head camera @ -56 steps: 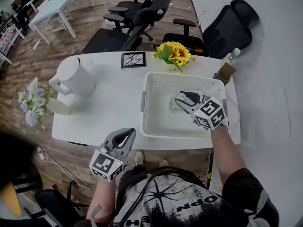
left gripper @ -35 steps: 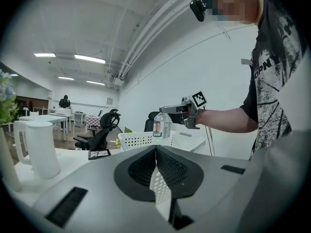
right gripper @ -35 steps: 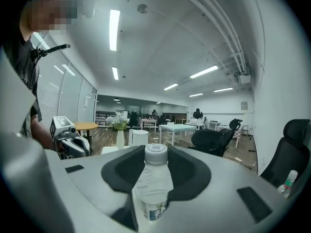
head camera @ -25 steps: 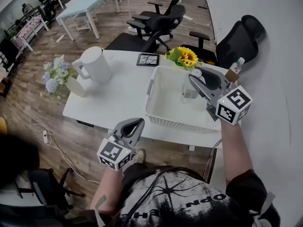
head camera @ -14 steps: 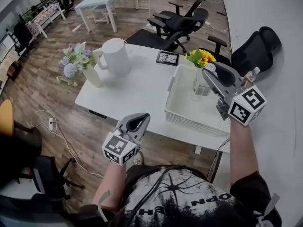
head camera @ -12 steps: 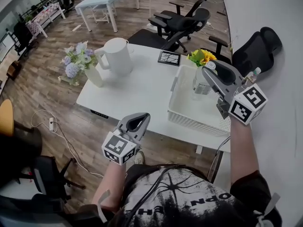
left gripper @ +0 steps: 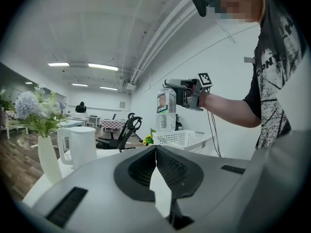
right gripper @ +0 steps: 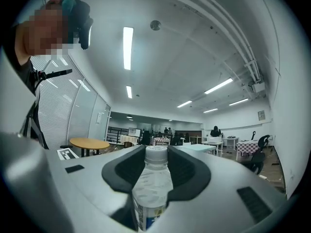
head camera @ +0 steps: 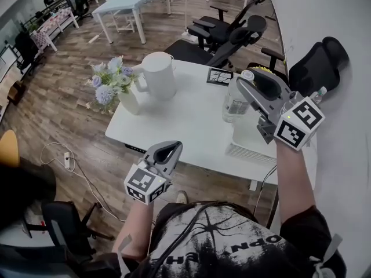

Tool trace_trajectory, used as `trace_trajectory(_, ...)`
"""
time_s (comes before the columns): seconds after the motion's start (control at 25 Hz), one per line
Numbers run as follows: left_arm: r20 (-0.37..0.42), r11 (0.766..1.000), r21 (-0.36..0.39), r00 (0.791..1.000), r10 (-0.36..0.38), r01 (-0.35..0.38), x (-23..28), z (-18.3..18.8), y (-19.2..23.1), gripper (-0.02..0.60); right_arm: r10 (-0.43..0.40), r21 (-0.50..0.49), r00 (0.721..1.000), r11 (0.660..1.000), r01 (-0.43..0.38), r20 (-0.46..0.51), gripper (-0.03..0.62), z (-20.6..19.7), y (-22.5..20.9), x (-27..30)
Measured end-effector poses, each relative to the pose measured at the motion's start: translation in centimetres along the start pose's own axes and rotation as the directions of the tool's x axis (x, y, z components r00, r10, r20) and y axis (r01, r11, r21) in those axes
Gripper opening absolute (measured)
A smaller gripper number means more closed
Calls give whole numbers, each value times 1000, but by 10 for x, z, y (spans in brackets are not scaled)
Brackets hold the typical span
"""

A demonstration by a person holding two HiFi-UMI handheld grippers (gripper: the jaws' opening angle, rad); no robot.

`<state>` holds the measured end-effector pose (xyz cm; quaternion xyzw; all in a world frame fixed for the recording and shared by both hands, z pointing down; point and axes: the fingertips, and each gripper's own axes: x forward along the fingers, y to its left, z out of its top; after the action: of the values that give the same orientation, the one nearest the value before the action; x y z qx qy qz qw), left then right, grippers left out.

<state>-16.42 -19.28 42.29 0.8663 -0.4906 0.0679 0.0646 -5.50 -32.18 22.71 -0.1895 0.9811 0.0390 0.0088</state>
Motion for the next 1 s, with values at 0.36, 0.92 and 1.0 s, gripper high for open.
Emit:
trace_trajectory(0.36, -31, 1000, 28, 999, -7, 8, -30, -12, 51, 11, 22, 28, 1000, 999, -21, -23, 156, -28, 37, 74)
trace_trajectory(0.92, -62, 999, -23, 998, -25, 24, -47, -37, 100, 11, 24, 34, 994, 999, -21, -104, 155, -116, 69, 149)
trace_trajectory(1.0, -68, 999, -30, 997, -30, 28, -46, -42, 104, 11, 20, 37, 992, 999, -16, -122, 155, -132, 71, 156)
